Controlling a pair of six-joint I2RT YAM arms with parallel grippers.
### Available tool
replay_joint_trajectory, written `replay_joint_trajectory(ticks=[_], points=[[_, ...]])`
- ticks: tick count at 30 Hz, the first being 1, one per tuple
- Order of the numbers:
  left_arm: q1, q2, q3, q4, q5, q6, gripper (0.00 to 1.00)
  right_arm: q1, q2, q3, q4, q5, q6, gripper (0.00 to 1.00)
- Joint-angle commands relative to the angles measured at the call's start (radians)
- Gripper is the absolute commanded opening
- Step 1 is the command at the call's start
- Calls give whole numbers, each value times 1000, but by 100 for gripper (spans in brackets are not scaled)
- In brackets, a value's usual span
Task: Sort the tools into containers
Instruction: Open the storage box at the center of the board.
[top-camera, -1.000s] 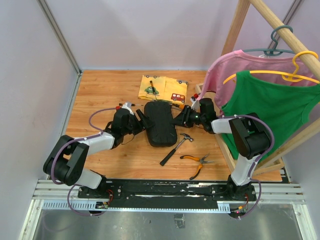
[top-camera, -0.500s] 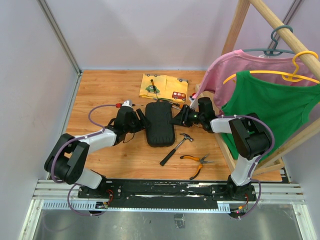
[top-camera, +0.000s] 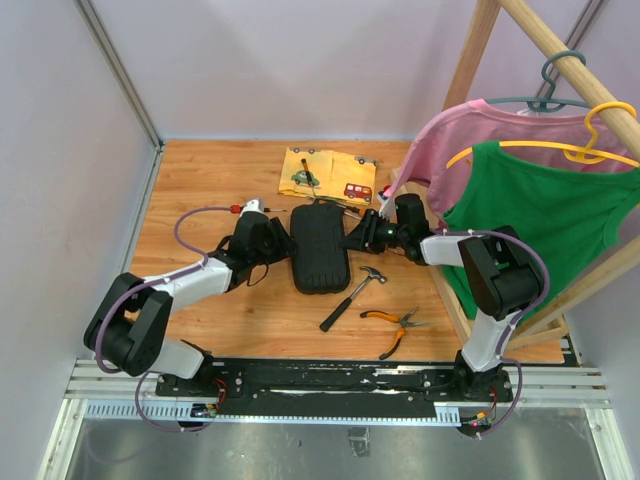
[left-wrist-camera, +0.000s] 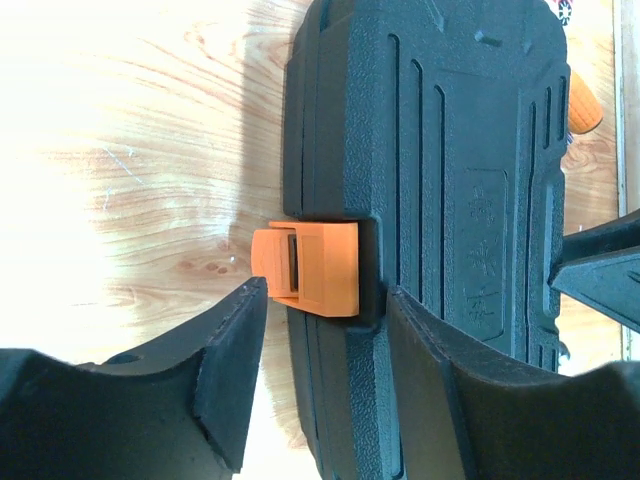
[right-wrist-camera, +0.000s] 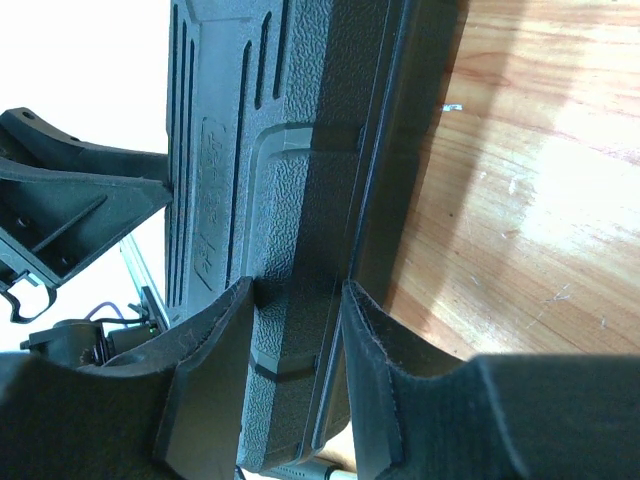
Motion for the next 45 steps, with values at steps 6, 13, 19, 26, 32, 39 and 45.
replay_joint_trajectory(ticks=[6, 13, 19, 26, 32, 39, 45], points=[[12, -6, -28, -192, -145, 55, 44, 6, 58, -53, -252, 158, -101, 38], [13, 5, -24, -207, -190, 42, 44, 7, 55, -51, -258, 162, -106, 38], [13, -35, -51, -172, -184, 40, 49, 8, 53, -48, -264, 162, -110, 38], [15, -120, -100, -55, -58, 73, 54, 6, 28, -45, -277, 175, -126, 39], [15, -229, -135, -2, 3, 81, 61, 6, -35, -9, -336, 182, -168, 42], [17, -401, -236, 25, 18, 54, 71, 12, -172, 69, -492, 271, -286, 50], [18, -440, -305, 71, 68, 30, 73, 20, -179, 138, -536, 249, -315, 63]])
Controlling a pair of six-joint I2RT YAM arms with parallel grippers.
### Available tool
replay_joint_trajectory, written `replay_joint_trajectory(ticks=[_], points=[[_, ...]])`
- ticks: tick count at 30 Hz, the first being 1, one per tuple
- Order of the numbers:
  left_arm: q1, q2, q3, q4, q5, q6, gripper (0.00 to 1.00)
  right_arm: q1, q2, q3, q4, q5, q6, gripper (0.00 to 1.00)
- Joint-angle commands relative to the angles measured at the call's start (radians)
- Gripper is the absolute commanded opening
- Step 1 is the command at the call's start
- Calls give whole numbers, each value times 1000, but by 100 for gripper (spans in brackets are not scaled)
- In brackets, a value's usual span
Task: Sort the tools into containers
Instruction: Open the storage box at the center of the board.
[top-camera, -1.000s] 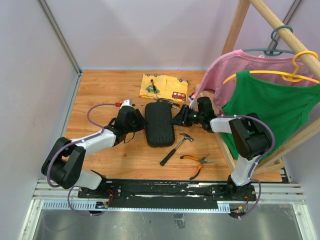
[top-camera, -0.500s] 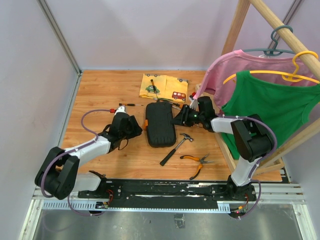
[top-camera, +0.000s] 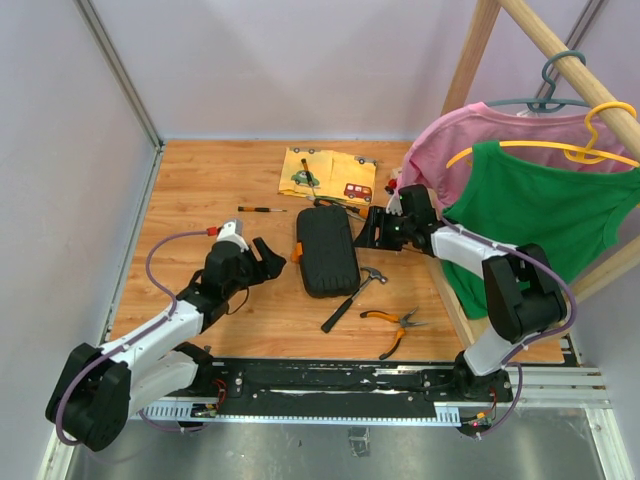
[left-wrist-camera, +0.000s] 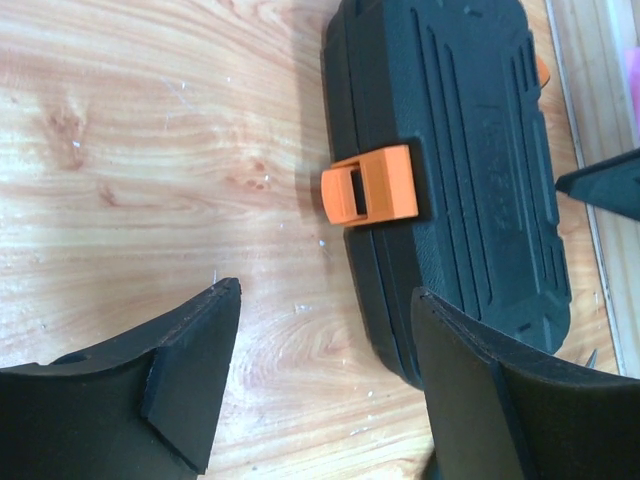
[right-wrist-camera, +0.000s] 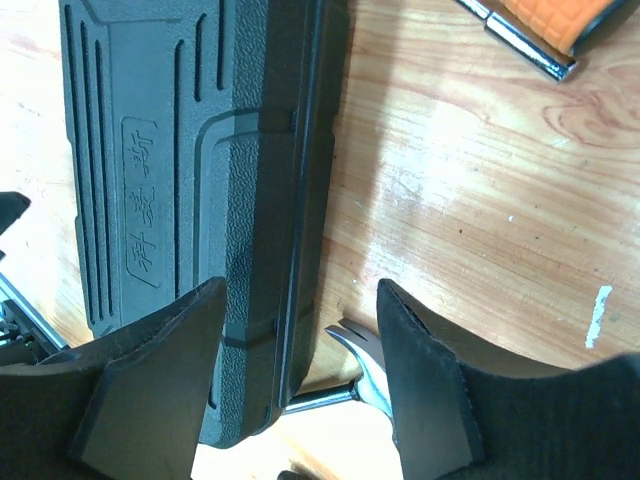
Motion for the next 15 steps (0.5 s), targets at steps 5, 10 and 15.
replay_joint_trajectory(ticks=[5, 10, 15], points=[[4, -27, -68, 111, 81, -30, 75, 36, 40, 91, -37, -40, -53, 69], [25, -25, -97, 173, 123, -56, 80, 63, 94, 136, -9, -84, -51, 72], [53, 34, -106, 242, 175, -91, 88, 67, 178, 195, -27, -105, -70, 73]])
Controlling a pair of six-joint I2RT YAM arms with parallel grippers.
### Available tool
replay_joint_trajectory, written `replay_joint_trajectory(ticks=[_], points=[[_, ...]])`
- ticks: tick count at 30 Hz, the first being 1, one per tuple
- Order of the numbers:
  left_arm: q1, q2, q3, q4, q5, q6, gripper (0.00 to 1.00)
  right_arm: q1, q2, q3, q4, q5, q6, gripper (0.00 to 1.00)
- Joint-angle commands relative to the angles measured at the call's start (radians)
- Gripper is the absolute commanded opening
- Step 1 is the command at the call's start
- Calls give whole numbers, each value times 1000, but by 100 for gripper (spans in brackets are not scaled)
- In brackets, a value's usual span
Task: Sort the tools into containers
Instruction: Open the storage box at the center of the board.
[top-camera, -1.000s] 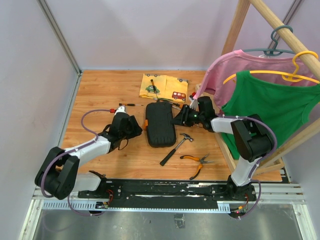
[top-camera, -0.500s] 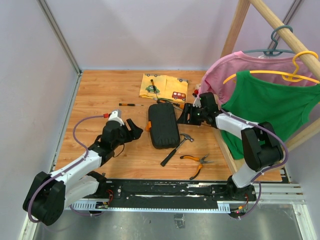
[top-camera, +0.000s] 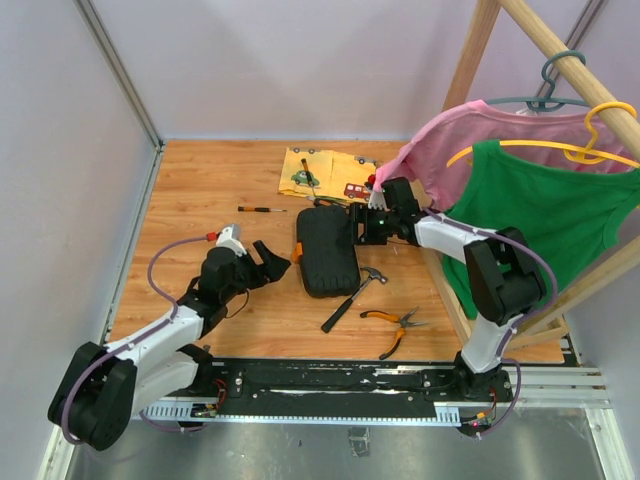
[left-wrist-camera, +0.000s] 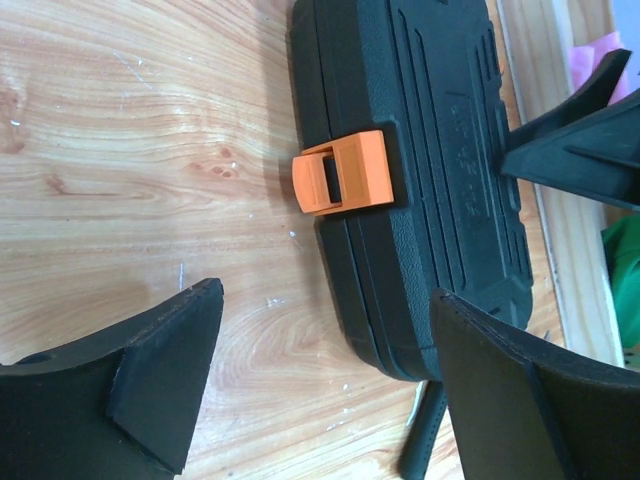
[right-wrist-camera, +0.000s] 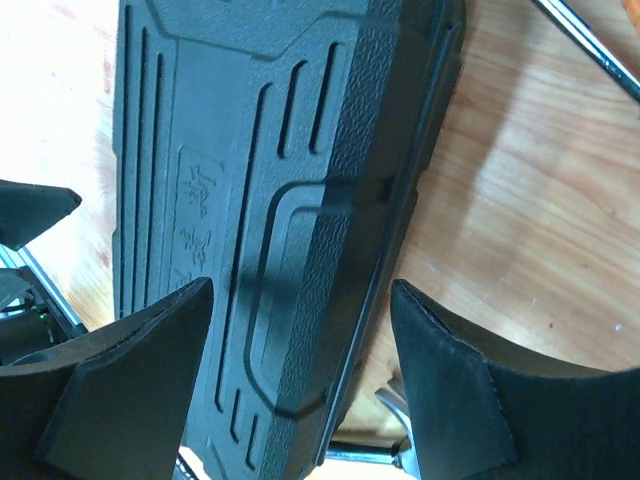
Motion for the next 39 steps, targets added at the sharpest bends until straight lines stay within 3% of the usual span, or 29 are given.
replay_joint_trajectory(ticks=[1, 8, 17, 26, 39], points=[[23, 56, -10, 123, 73, -44, 89, 16, 66, 64, -4, -30, -38, 73], [26, 205, -13, 314, 144, -123, 99, 16, 112, 86, -24, -35, -66, 73], [26, 374, 49, 364, 140, -165, 99, 16, 112, 84, -22, -37, -70, 72], [26, 499, 54, 527, 181, -219, 100, 16, 119, 74, -18, -37, -74, 72], [34, 606, 117, 544, 226, -267, 99, 16, 117, 77, -17, -45, -72, 72]])
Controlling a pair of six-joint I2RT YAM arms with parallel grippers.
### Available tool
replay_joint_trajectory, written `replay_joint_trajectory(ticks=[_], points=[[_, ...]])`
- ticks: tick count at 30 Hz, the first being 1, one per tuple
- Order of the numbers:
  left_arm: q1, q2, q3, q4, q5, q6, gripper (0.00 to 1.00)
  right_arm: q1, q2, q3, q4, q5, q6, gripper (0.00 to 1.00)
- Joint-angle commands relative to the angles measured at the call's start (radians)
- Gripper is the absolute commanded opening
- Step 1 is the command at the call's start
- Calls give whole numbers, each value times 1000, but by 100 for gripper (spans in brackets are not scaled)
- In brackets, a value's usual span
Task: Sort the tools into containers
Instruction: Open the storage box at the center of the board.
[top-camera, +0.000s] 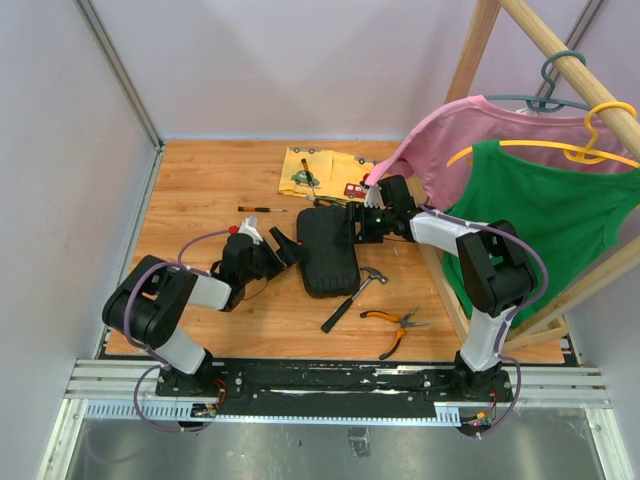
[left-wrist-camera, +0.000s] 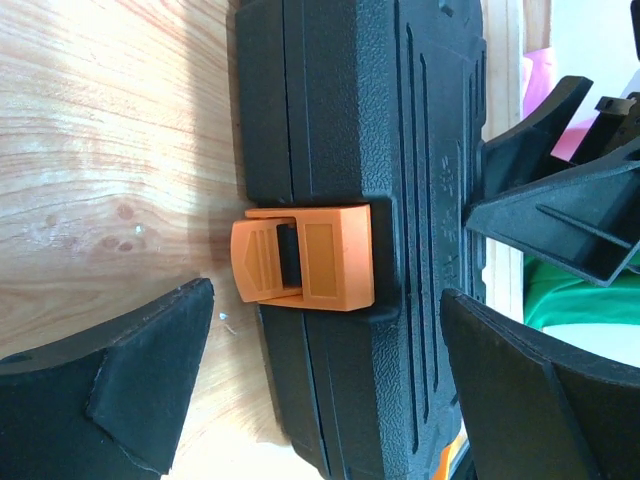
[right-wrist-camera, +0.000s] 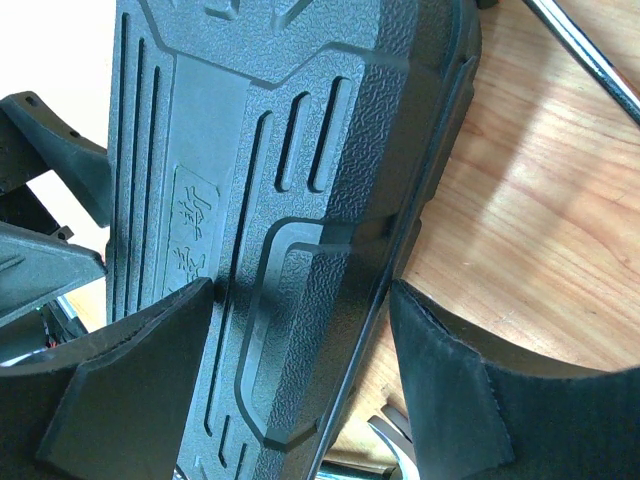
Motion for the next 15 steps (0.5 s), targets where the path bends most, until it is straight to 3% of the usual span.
replay_joint_trajectory(ticks=[1, 11, 15], points=[[15, 35, 21, 55, 41, -33, 99, 13, 24, 10, -17, 5, -33, 72], [53, 149, 34, 210, 149, -86, 99, 13, 29, 12, -21, 5, -36, 71], [55, 153, 43, 204, 161, -80, 93, 13, 27, 8, -21, 6, -36, 71]])
